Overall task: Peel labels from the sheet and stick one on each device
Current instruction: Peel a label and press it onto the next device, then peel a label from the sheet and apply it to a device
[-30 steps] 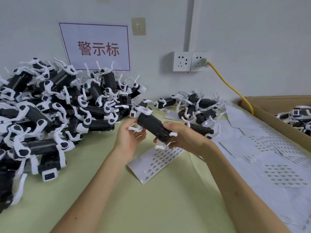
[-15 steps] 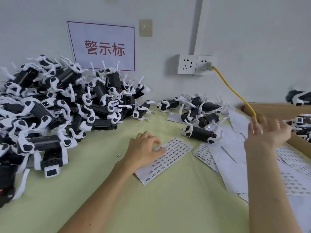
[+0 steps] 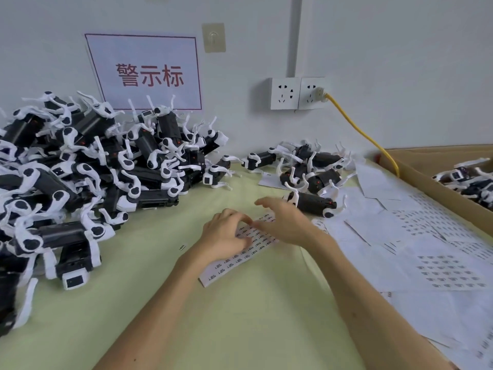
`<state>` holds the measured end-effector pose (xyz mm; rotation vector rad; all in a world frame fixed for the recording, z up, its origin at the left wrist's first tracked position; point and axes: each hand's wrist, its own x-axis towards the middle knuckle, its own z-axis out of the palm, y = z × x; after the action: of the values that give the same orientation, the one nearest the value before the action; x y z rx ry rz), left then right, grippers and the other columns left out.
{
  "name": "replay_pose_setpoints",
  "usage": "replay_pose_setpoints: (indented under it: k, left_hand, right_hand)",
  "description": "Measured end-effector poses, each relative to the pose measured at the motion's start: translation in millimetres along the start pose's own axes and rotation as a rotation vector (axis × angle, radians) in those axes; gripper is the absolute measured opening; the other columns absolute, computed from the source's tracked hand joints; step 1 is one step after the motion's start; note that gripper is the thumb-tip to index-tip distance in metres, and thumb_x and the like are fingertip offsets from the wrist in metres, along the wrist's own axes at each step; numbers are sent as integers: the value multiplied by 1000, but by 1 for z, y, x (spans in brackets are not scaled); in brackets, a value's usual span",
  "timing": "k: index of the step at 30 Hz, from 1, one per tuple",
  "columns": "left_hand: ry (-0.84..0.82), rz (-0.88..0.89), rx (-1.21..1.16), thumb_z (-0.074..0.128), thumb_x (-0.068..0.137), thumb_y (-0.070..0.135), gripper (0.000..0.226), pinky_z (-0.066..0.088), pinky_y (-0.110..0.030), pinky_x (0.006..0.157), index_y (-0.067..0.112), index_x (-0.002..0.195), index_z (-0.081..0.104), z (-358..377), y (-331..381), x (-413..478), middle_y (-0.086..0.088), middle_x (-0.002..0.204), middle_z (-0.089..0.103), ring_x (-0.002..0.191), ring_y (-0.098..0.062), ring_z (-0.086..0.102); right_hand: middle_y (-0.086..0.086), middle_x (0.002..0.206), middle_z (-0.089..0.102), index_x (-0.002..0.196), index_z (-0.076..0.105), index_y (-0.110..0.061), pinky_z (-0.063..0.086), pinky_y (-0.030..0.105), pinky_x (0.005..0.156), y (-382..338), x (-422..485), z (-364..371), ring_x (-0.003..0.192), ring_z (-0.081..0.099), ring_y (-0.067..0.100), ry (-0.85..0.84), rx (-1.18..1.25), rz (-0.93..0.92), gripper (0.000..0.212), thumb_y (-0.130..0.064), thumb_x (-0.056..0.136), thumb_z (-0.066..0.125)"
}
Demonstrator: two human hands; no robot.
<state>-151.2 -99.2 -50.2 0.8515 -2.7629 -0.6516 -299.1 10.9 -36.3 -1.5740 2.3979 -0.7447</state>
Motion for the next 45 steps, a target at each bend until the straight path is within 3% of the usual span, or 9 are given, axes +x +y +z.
replay_pose_setpoints:
  k: [3,12,19,28,32,35,38,41,45]
  left_hand:
    - [16,-45,3,70,90,32,63,30,-38,110,29,147,43,-1,-1,0,3,148,42,139,-21,36]
    - [17,-61,66,52,94,34,55,15,-40,118,32,148,44,9,-3,2,5,151,35,145,-20,25]
    - [76,-50,62,48,101,27,45,16,-38,118,31,146,47,13,0,1,4,150,38,144,-20,27]
    - [142,-65,79,45,105,26,41,16,-36,117,21,146,47,18,3,0,-1,149,40,143,-23,29]
    - [164,-75,41,50,103,31,40,23,-38,116,23,142,51,14,6,-2,1,146,47,140,-24,36]
    - [263,-104,-94,58,99,37,26,39,-40,106,26,123,60,2,7,-4,11,121,64,118,-18,58]
    - [298,-132,-335,63,96,28,6,49,-30,82,27,100,59,-8,4,-6,14,90,70,88,-14,68]
    - [315,-140,-526,65,95,17,8,45,-19,57,23,98,59,-12,5,-7,2,85,73,74,-18,65]
    - [288,-136,-624,65,96,15,17,48,-18,64,29,106,65,-16,4,-8,8,94,76,89,-12,70]
  right_hand:
    - [5,151,49,154,37,-24,32,44,112,0,3,9,142,40,26,-39,-169,71,74,-53,92,66]
    - [-10,112,60,138,54,-29,52,36,94,0,2,9,116,59,18,27,114,53,61,-23,83,80]
    - [1,139,53,145,44,-25,36,42,105,0,0,14,132,47,23,148,-144,146,71,-51,85,73]
    - [-2,132,63,143,52,-27,40,41,108,1,1,8,128,53,21,122,-65,119,62,-40,87,75]
    - [-3,126,66,143,53,-31,47,35,99,-4,0,7,118,60,20,143,32,74,64,-27,84,78]
    - [-6,131,57,141,54,-29,46,18,83,-7,1,7,108,58,13,190,176,-24,68,-13,80,79]
    - [-10,136,45,140,53,-27,41,0,75,-8,2,4,112,49,7,267,260,-89,71,-6,79,80]
    - [-11,128,49,140,50,-27,42,2,70,-9,2,2,105,54,8,347,308,-48,65,-9,83,78]
    - [-4,109,66,133,54,-27,51,12,57,-9,2,-3,82,67,5,392,460,48,51,-4,90,67]
